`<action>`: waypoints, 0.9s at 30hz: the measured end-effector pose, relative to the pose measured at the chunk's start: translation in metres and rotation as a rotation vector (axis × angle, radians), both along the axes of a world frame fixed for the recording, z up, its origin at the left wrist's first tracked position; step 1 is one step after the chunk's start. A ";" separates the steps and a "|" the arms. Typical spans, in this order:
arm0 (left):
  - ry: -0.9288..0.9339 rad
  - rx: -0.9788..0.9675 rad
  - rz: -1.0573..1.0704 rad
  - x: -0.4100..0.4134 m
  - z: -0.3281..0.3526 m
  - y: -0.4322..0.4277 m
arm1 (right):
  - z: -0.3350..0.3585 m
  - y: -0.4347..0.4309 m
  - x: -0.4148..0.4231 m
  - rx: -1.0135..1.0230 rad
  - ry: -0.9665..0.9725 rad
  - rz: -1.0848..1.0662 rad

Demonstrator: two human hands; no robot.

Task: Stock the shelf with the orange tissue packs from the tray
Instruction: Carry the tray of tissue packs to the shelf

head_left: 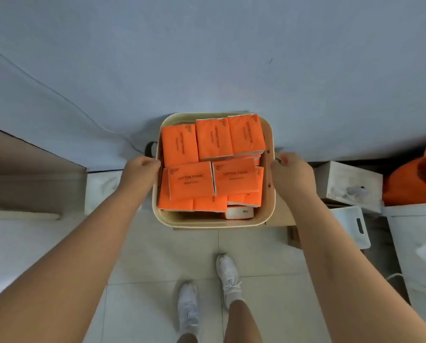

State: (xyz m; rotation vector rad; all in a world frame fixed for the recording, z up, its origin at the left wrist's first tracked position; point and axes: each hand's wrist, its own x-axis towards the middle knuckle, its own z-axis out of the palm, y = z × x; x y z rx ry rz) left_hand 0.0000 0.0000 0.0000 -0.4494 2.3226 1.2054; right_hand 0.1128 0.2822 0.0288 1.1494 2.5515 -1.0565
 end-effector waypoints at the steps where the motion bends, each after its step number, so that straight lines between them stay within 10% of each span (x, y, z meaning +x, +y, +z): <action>1: 0.005 -0.016 0.000 -0.005 -0.011 0.003 | -0.009 0.004 -0.003 0.013 0.008 -0.011; 16: 0.124 -0.146 -0.007 -0.022 -0.096 0.001 | -0.113 0.039 -0.015 -0.048 -0.115 0.003; 27: 0.208 -0.028 0.169 0.009 -0.026 -0.015 | -0.031 0.025 -0.018 0.023 0.041 0.069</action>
